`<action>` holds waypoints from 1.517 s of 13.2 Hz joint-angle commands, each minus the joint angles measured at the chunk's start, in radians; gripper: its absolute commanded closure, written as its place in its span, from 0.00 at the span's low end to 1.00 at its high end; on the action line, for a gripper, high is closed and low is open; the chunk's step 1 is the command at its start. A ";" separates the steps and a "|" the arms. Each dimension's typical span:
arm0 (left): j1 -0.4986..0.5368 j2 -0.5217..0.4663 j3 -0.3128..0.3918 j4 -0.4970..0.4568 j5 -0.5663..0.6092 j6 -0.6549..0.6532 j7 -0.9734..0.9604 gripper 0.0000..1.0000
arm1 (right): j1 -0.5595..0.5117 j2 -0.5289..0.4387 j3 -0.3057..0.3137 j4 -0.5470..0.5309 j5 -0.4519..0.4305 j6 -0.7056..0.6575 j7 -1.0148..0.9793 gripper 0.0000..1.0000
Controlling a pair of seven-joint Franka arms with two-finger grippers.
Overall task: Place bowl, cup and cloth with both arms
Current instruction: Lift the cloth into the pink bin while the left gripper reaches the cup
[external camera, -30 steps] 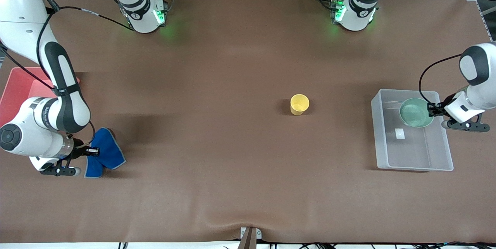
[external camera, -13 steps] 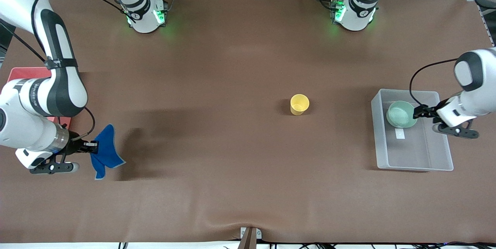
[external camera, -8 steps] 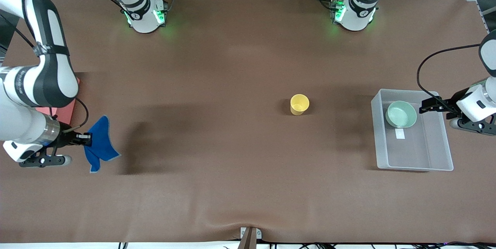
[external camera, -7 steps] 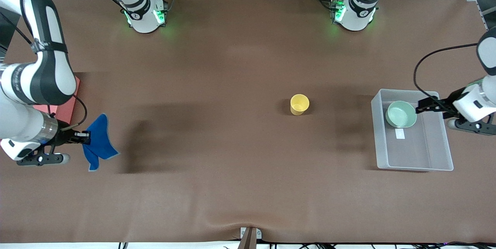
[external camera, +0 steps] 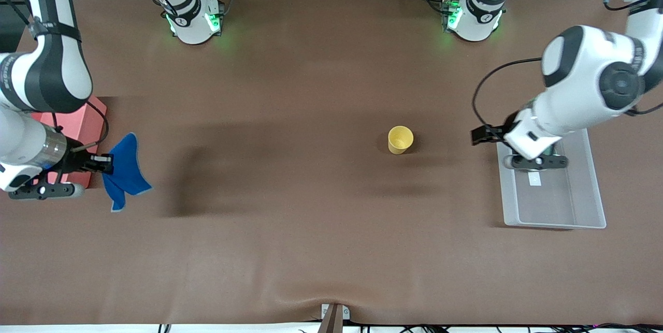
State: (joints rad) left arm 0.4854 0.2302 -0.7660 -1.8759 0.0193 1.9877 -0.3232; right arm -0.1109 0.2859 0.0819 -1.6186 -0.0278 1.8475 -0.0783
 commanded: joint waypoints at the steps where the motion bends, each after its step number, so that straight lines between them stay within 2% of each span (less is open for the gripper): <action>1: -0.022 0.004 -0.024 -0.101 -0.013 0.139 -0.083 0.00 | -0.047 -0.048 0.004 -0.044 -0.014 -0.008 -0.069 1.00; 3: -0.074 0.015 -0.026 -0.150 -0.012 0.221 -0.175 0.00 | -0.078 -0.050 0.004 -0.044 -0.014 -0.020 -0.124 1.00; 6: -0.177 0.058 -0.024 -0.154 0.002 0.243 -0.331 0.00 | -0.114 -0.060 0.002 -0.041 -0.015 -0.034 -0.185 1.00; 8: -0.189 0.084 -0.024 -0.184 0.011 0.278 -0.355 0.00 | -0.136 -0.063 0.002 -0.041 -0.015 -0.039 -0.219 1.00; 11: -0.212 0.101 -0.022 -0.281 0.013 0.413 -0.358 0.00 | -0.171 -0.067 0.002 -0.038 -0.015 -0.044 -0.294 1.00; 14: -0.214 0.150 -0.016 -0.293 0.043 0.448 -0.358 0.00 | -0.213 -0.065 0.002 -0.034 -0.015 -0.044 -0.371 1.00; 18: -0.205 0.196 0.011 -0.290 0.166 0.450 -0.375 0.17 | -0.288 -0.063 0.001 -0.008 -0.018 -0.042 -0.520 1.00; 20: -0.211 0.222 0.016 -0.282 0.174 0.453 -0.379 0.33 | -0.335 -0.056 0.001 -0.007 -0.018 -0.039 -0.575 1.00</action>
State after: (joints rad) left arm 0.2773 0.4235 -0.7504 -2.1690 0.1584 2.4244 -0.6717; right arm -0.3941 0.2420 0.0671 -1.6224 -0.0392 1.8120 -0.5944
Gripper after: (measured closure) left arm 0.181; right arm 0.960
